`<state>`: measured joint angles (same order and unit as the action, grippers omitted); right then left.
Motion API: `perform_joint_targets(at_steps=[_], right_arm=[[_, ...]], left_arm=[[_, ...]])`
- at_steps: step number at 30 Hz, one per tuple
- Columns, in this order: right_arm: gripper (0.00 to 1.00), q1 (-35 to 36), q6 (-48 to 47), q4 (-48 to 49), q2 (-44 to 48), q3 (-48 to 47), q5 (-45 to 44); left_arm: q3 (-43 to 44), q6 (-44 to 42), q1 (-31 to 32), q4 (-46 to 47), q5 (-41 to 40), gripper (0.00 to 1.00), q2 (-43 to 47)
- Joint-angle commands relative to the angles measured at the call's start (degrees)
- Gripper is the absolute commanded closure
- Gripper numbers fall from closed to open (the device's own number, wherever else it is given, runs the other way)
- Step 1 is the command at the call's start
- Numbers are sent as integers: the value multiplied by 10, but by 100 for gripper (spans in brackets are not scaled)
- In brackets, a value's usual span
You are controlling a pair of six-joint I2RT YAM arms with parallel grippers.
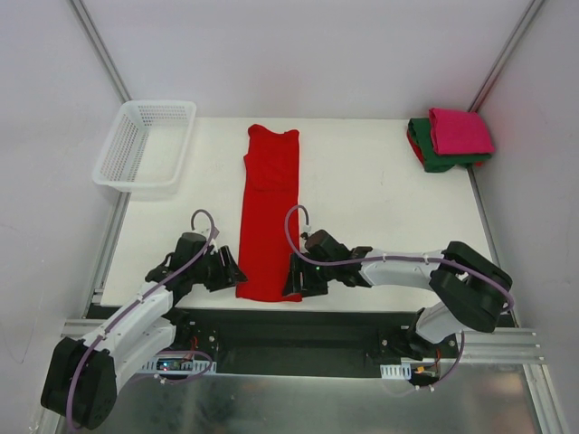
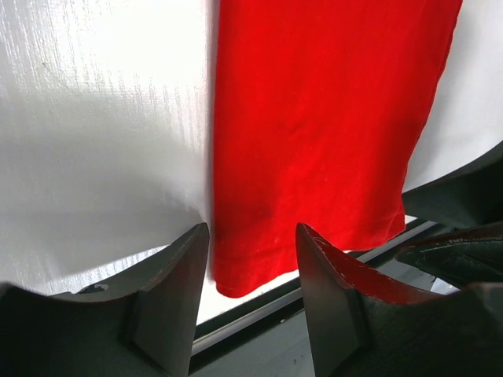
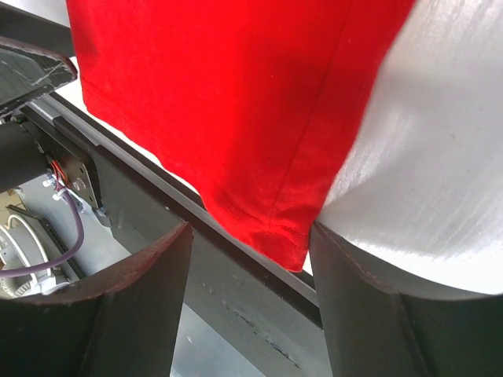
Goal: Fold and stack the t-shirts
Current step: Grab the bottom of the folded rectangular tshirt with both arms
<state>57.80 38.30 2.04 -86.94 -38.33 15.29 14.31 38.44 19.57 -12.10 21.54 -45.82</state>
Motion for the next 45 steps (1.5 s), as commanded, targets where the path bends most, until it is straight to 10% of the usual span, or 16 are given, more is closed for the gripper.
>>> perform_joint_targets(at_steps=[1, 9, 23, 34, 45], right_arm=[[36, 3, -1, -5, -17, -9, -26], [38, 2, -2, -18, -13, -4, -33], [40, 2, -11, -18, -23, -14, -30], [41, 3, -15, -18, -44, -26, -20], [82, 3, -18, -18, -43, -24, -14]], left_arm=[[-5, 4, 10, -17, -26, 53, -17], [6, -2, 18, -14, -20, 82, -37], [-7, 25, 42, -43, -3, 60, -7], [-31, 60, 66, -66, -40, 72, 36], [-9, 48, 67, -66, -64, 100, -1]])
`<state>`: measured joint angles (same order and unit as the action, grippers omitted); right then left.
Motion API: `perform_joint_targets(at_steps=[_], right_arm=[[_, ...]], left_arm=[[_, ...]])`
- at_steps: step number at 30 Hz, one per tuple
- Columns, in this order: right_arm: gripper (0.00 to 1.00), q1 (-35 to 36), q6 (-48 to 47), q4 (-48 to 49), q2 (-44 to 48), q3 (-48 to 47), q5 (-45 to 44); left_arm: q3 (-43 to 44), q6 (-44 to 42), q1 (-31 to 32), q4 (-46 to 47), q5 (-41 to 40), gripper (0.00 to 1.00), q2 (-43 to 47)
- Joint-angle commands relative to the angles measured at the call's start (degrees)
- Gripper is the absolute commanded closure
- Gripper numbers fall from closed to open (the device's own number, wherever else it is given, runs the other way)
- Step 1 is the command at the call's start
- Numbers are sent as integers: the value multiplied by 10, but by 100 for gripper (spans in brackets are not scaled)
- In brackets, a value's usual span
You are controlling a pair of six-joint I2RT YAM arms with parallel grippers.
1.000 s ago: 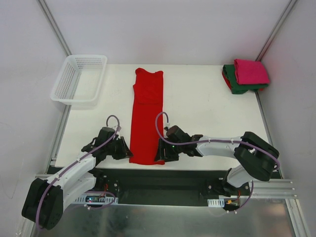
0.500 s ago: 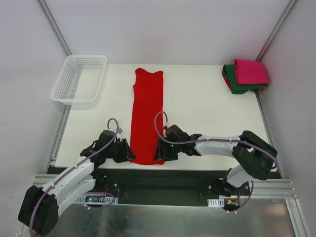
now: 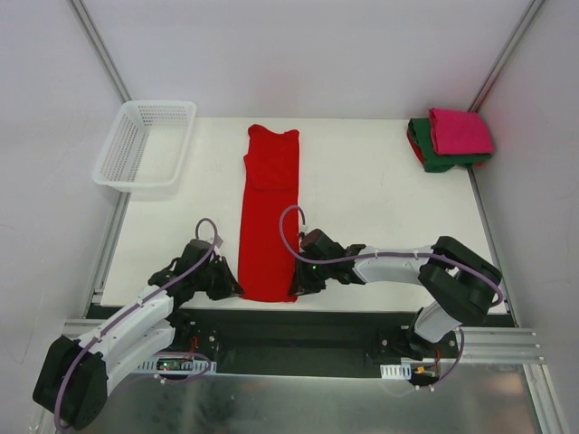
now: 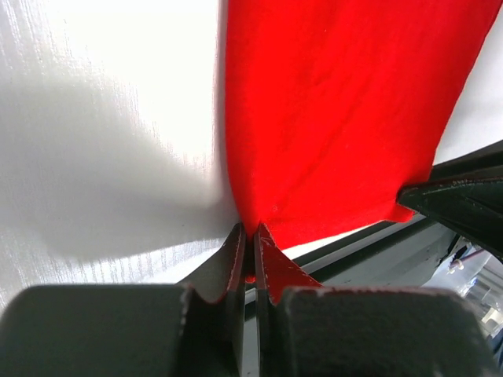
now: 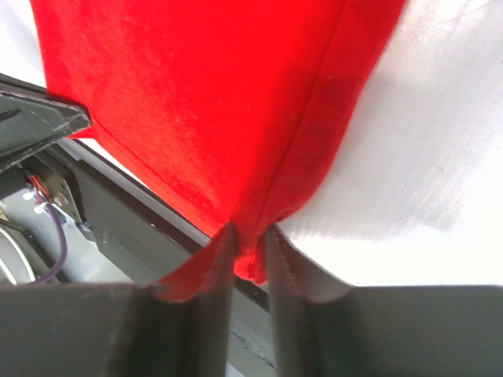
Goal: Fold and stack the t-shirts
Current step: Grab the bottom of the folded rectangular tshirt with both arms, then fold the folded rectangular tshirt in 1/3 of the way
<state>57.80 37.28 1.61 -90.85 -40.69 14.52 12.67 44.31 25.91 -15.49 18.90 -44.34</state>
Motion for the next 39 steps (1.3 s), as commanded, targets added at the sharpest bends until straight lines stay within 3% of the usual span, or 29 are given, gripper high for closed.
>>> perform_joint_targets(at_steps=[1, 6, 16, 25, 39], right_arm=[[85, 3, -7, -13, -2, 0, -7], [99, 3, -16, -35, 14, -3, -8], [99, 15, -66, -178, 97, -75, -66], [99, 12, -118, -267, 99, -185, -125], [99, -132, -190, -294, 52, -302, -107]], left_arm=[[10, -12, 4, -32, -39, 100, -19], [34, -18, 3, -32, -42, 100, -28], [124, -32, 7, -32, -33, 100, -26], [207, -63, 8, -32, -57, 100, -69], [379, -156, -4, -27, -150, 100, -213]])
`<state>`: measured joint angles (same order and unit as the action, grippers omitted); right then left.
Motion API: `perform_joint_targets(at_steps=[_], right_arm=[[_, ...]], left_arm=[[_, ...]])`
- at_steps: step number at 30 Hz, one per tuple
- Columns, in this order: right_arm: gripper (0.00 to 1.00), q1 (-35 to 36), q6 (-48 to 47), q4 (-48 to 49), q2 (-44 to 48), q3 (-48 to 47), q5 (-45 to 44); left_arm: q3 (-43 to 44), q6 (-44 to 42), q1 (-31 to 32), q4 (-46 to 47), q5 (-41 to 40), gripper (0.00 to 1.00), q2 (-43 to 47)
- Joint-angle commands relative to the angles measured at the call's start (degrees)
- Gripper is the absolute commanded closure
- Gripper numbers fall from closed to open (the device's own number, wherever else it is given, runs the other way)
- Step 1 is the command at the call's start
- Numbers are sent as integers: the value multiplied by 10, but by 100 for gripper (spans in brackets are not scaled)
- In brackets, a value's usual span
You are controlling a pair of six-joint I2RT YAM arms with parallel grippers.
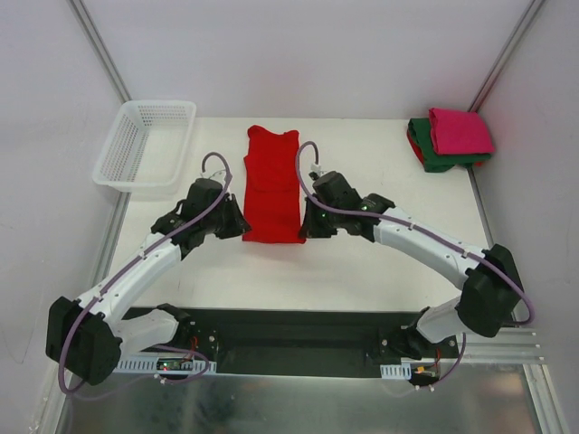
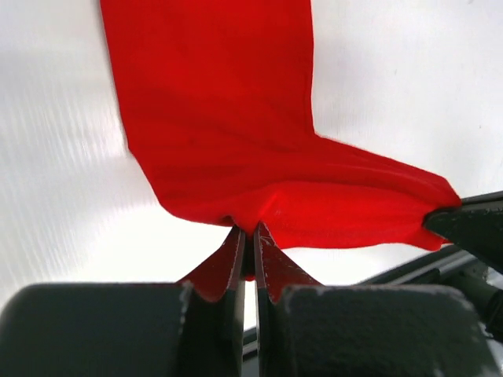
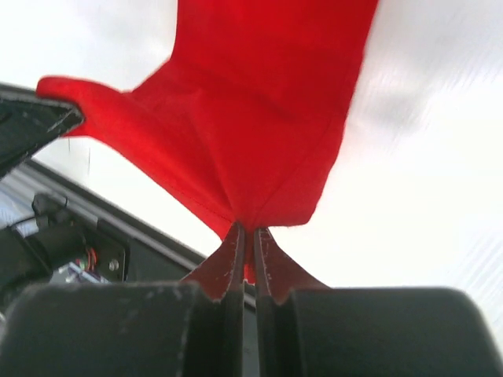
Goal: Fold and stack the t-shirts
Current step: Fold the folded rectangular tshirt in 1/3 of the way
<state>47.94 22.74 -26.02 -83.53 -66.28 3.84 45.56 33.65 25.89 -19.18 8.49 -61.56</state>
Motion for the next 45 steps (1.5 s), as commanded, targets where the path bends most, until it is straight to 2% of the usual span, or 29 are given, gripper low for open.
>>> perform_joint_targets(at_steps=[1, 8, 21, 38, 40, 41, 42, 43, 44, 45], right_arm=[[99, -46, -59, -17, -39, -57, -1], [99, -96, -94, -5, -116, -133, 41], [99, -159, -140, 28, -247, -255, 123], [99, -210, -147, 35, -390, -387, 187], [92, -214, -148, 35, -406, -399, 193], [84, -216, -148, 35, -411, -402, 193], [66, -218, -148, 35, -418, -403, 193], [62, -218, -149, 36, -421, -405, 191], [59, -220, -151, 37, -422, -405, 188], [56, -223, -156, 37, -424, -405, 185]], left_arm=[[59, -54, -7, 12, -50, 100, -49], [138, -92, -32, 26, -64, 100, -126], [212, -119, -69, 74, -61, 100, -271], [305, -115, -130, 107, -9, 100, -413], [317, -115, -132, 110, -5, 100, -425], [320, -116, -134, 113, -7, 96, -435], [323, -116, -136, 113, -13, 85, -440], [327, -116, -138, 114, -16, 74, -443], [327, -117, -139, 116, -19, 59, -449], [327, -118, -143, 120, -24, 32, -450]])
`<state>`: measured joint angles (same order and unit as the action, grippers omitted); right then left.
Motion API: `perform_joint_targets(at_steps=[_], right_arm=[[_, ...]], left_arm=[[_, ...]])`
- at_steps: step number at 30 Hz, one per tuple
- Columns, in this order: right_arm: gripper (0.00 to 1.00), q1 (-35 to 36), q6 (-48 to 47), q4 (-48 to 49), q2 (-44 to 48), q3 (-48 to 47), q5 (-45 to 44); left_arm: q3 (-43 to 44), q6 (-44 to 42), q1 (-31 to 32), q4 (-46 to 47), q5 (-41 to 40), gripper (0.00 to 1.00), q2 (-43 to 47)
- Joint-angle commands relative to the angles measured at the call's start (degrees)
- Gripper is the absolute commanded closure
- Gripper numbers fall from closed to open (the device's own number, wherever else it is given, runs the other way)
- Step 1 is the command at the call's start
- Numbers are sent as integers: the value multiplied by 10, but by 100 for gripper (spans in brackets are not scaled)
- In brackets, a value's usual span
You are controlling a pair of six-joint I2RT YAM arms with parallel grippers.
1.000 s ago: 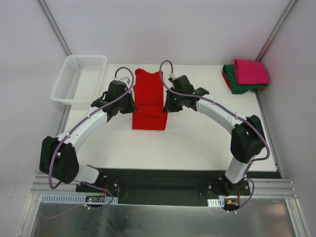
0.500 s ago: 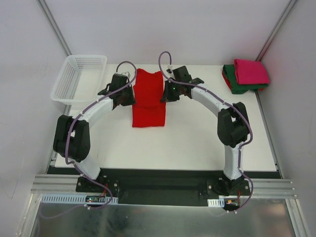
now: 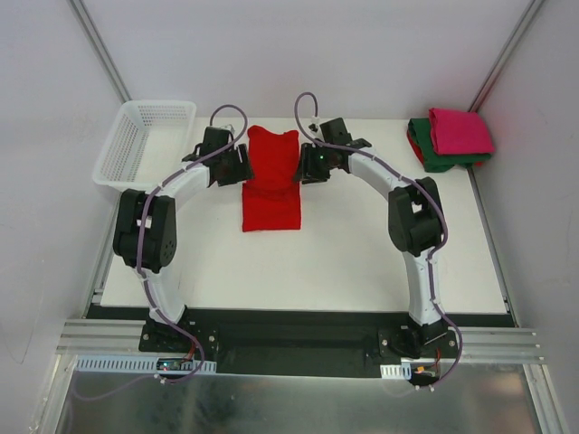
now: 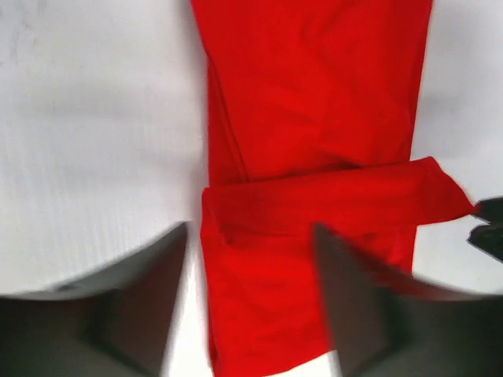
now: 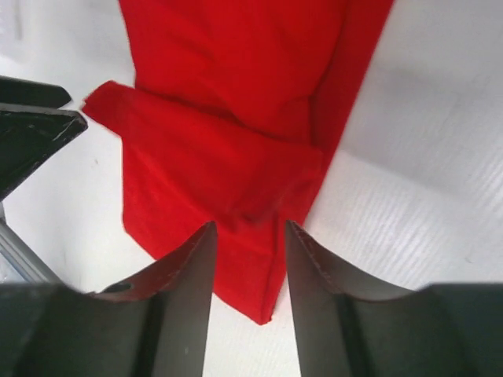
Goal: Fold and stack the t-shirts
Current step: Fold the folded rectangular tshirt in 1/3 of the way
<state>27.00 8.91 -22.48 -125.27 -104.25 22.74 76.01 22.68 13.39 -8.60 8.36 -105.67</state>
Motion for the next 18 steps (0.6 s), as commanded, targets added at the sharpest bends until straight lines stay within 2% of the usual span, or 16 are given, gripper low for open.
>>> perform_joint_targets(at_steps=[1, 3, 9, 14, 16, 18], right_arm=[[55, -14, -22, 2, -5, -25, -13], [52, -20, -34, 2, -1, -19, -23], [51, -37, -46, 2, 50, 29, -41], [52, -36, -48, 10, 115, 90, -31], [57, -34, -45, 13, 133, 125, -33], [60, -31, -42, 17, 160, 163, -35]], left_arm=[[21, -8, -20, 16, -35, 19, -9], [18, -7, -26, 18, -47, 1, -2], [-13, -5, -41, 20, -58, 1, 48], [-67, 15, -35, 29, -18, 1, 98], [-94, 15, -26, 38, -11, 9, 113], [-115, 13, -4, 51, -9, 27, 120]])
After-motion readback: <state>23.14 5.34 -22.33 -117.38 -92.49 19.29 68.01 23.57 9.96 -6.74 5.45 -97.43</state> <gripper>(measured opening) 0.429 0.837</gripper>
